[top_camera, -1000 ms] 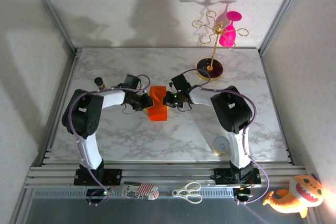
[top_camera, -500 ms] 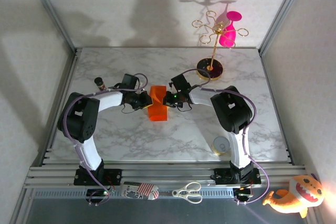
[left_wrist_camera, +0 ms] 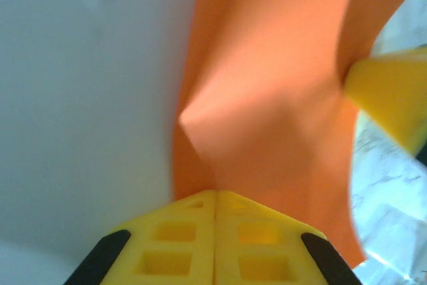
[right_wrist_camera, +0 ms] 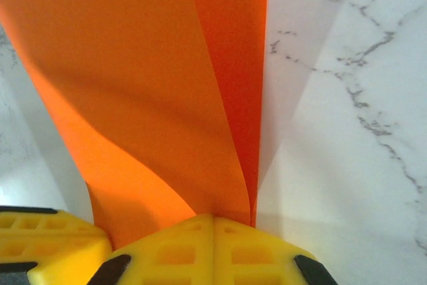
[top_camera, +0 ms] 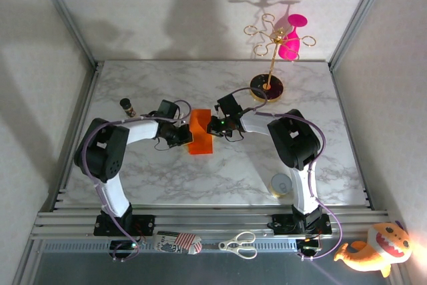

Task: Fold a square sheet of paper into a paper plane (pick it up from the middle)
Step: First fold the square sheet of paper in half at the center of the table.

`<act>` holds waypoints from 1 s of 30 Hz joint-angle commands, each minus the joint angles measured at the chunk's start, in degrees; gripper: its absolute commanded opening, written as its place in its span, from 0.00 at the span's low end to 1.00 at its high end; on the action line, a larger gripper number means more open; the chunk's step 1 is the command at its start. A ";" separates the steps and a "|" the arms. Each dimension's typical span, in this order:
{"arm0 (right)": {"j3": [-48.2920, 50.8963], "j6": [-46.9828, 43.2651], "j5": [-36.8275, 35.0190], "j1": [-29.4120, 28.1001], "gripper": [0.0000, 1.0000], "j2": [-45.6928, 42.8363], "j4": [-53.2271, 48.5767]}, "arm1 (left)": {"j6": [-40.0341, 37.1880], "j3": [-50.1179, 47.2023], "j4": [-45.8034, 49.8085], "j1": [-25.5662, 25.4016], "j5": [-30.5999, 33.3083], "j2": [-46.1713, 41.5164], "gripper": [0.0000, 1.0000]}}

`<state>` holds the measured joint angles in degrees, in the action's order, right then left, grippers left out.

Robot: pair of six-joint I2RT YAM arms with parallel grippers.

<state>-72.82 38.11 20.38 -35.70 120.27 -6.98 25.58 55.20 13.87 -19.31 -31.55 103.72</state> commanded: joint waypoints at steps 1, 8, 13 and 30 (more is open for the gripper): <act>4.95 -0.71 -14.80 0.11 0.00 10.77 -14.19 | -4.64 -1.86 15.45 0.81 8.27 -2.20 0.07; 5.28 -1.02 -14.75 0.06 0.00 10.78 -13.95 | 1.13 2.13 5.15 -1.83 -1.07 -5.91 0.08; 5.34 -1.28 -14.45 0.09 0.00 10.66 -13.93 | 3.80 3.92 1.84 -4.45 1.70 -1.24 0.09; 4.46 -1.75 -15.48 0.02 0.00 11.35 -13.84 | -1.38 -10.59 13.35 -4.72 8.55 -4.09 0.09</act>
<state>-73.38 38.06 20.36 -35.83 120.62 -7.27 26.37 49.84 11.05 -23.92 -27.66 99.57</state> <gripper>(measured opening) 0.063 0.085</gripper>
